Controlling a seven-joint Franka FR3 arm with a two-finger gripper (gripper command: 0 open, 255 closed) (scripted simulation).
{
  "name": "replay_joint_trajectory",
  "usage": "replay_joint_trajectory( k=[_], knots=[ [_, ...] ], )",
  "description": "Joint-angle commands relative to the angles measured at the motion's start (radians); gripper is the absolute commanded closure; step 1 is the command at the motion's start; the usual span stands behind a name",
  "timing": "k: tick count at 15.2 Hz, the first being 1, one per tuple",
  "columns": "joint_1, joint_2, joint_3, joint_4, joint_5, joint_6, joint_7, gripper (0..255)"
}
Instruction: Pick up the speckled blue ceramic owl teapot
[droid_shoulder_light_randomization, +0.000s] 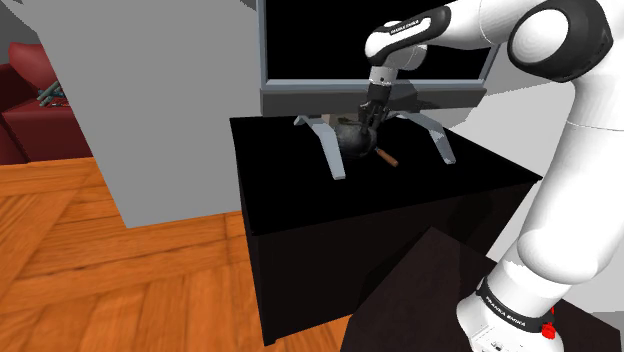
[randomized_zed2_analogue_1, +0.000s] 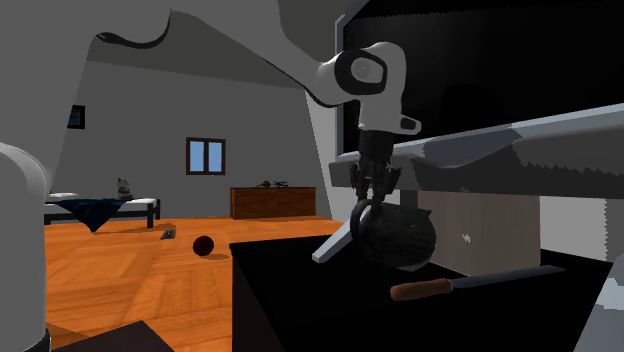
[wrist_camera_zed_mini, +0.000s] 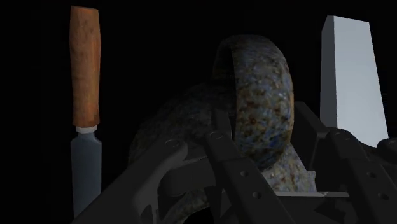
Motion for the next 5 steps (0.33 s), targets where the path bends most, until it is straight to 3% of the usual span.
replay_joint_trajectory(
  k=[1,5],
  knots=[
    [0.001,-0.009,0.001,0.019,-0.001,-0.024,0.003,255],
    [0.001,-0.014,0.000,0.042,-0.004,-0.051,0.007,255]
  ],
)
